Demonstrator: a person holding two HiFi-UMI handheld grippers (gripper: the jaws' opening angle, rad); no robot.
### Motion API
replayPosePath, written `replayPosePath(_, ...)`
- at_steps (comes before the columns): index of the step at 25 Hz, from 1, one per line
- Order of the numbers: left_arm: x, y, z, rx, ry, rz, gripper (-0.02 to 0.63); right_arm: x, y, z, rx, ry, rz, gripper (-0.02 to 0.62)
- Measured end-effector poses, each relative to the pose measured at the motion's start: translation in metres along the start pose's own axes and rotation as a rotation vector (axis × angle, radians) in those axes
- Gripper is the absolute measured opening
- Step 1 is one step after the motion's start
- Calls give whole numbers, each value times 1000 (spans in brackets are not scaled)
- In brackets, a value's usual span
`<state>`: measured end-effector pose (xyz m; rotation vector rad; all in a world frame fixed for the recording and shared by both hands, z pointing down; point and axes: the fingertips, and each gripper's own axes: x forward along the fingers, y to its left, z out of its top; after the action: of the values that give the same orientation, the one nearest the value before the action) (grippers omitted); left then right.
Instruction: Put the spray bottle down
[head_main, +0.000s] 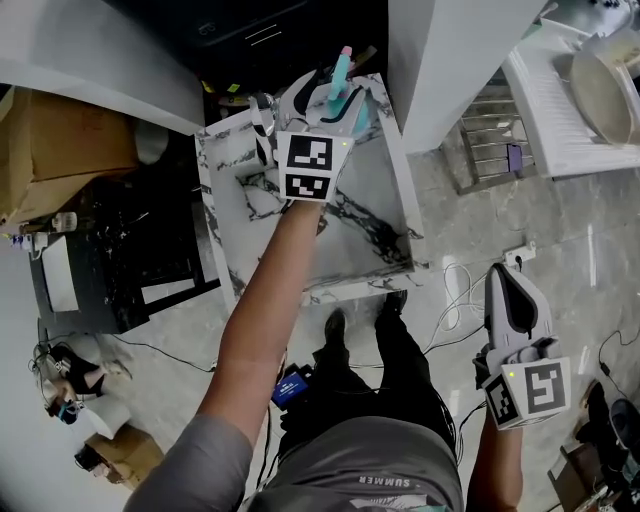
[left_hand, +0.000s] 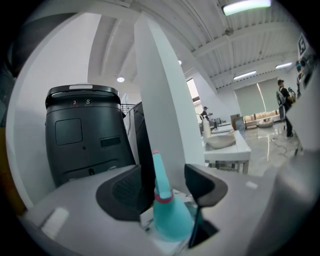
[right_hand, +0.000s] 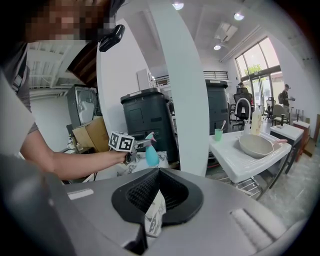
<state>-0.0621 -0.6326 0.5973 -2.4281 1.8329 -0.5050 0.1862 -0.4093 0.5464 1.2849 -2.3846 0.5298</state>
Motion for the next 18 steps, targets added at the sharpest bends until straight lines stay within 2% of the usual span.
replayPosePath(10,-44,-8,50,56,-97,-9,264,-16,23,17,-23,-41,4,2)
replayPosePath(15,-82,-16,89,79,-165,-33,225,-33,33,32,-37,-72,-5,2)
replayPosePath(18,-110,-21,115,91,-209,-60,168,-43,42,43,-45,-97,-9,2)
